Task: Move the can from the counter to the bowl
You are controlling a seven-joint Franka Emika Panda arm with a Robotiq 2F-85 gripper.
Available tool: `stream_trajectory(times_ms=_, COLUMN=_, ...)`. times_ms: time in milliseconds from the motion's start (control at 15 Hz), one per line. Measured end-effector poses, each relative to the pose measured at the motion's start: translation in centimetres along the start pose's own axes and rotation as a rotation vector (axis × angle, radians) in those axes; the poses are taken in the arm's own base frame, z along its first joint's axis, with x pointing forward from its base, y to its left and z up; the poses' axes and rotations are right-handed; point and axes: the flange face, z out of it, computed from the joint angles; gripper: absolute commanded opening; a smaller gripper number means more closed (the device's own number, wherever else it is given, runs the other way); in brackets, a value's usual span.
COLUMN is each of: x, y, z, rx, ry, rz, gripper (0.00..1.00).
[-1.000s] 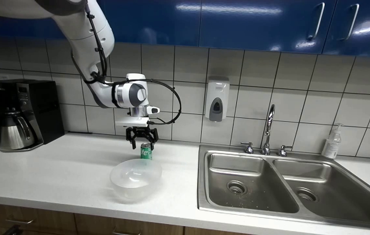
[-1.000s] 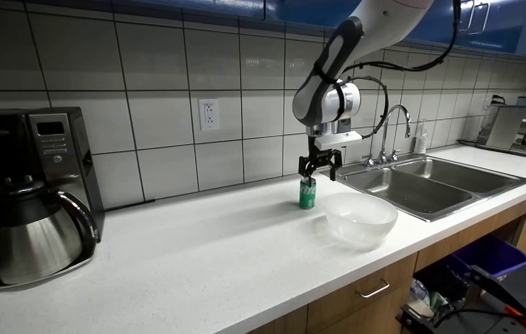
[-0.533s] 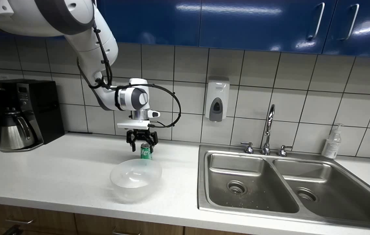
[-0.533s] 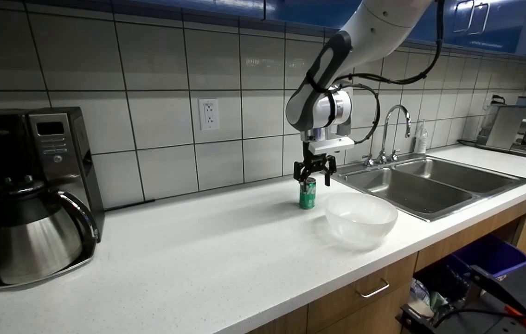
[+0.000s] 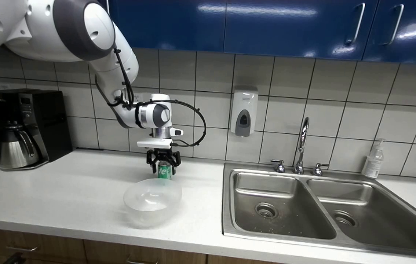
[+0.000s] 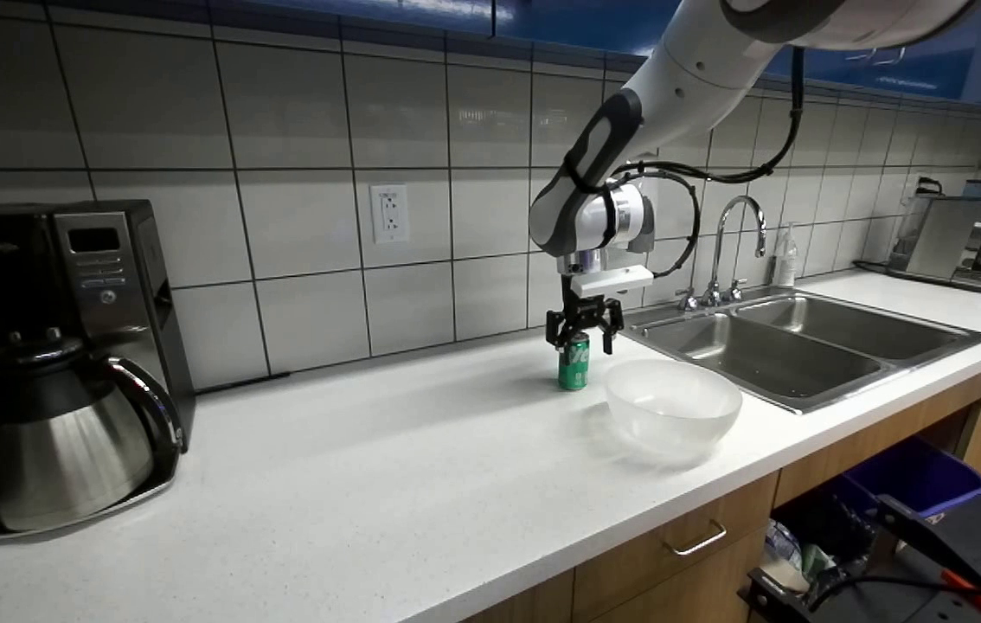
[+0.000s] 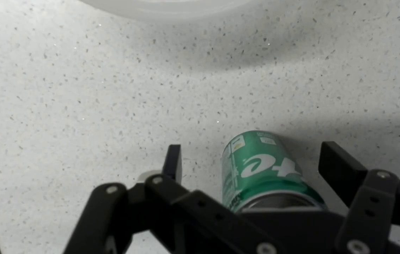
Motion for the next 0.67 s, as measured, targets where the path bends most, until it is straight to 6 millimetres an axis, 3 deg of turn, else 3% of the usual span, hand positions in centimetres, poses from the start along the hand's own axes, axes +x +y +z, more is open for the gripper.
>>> stream_trajectory(times_ms=200, x=0.9, y=-0.1, z=0.1, rx=-0.001, ry=0.005, rz=-0.001, gripper=1.00)
stream_trajectory(times_ms=267, x=1.2, y=-0.1, z=0.0, rx=-0.001, ry=0.008, rz=-0.002, gripper=0.75)
stream_trajectory(times_ms=333, x=1.5, y=-0.2, z=-0.2, rx=-0.001, ry=0.010, rz=-0.003, gripper=0.72)
stream_trajectory(times_ms=533, x=2.1, y=-0.3, z=-0.5, rx=-0.001, ry=0.019, rz=-0.004, gripper=0.49)
stream_trajectory(times_ms=667, x=2.4, y=-0.3, z=-0.5, rx=0.000, ry=0.020, rz=-0.003, gripper=0.39)
